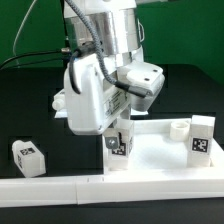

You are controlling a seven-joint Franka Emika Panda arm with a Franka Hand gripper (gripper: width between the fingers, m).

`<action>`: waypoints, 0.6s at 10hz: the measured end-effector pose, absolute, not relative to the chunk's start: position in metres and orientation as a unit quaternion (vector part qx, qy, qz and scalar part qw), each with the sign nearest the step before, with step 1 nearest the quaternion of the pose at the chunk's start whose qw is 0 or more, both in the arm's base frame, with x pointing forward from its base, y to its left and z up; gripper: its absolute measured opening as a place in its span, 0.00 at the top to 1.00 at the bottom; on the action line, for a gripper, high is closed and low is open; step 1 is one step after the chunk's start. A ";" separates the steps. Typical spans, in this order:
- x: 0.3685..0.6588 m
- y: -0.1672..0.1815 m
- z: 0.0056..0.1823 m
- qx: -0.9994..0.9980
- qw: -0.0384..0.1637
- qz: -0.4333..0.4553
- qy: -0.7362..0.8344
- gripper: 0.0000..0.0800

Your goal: Assemble square table

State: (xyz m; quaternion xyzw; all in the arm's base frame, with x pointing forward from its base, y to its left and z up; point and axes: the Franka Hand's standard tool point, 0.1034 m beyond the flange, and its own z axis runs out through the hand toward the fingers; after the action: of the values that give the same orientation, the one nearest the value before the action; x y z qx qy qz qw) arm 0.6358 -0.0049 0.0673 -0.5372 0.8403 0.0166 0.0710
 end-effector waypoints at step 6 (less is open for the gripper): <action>0.624 0.022 0.106 -0.573 0.083 0.031 0.815 0.21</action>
Offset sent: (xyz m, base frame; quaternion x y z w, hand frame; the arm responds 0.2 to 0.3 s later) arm -0.0226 0.0062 0.0346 0.0018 0.0204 -0.0683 0.9975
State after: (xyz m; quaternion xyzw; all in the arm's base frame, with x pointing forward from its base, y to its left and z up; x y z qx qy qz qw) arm 0.6243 0.0221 0.1063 -0.5732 0.8146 0.0308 0.0830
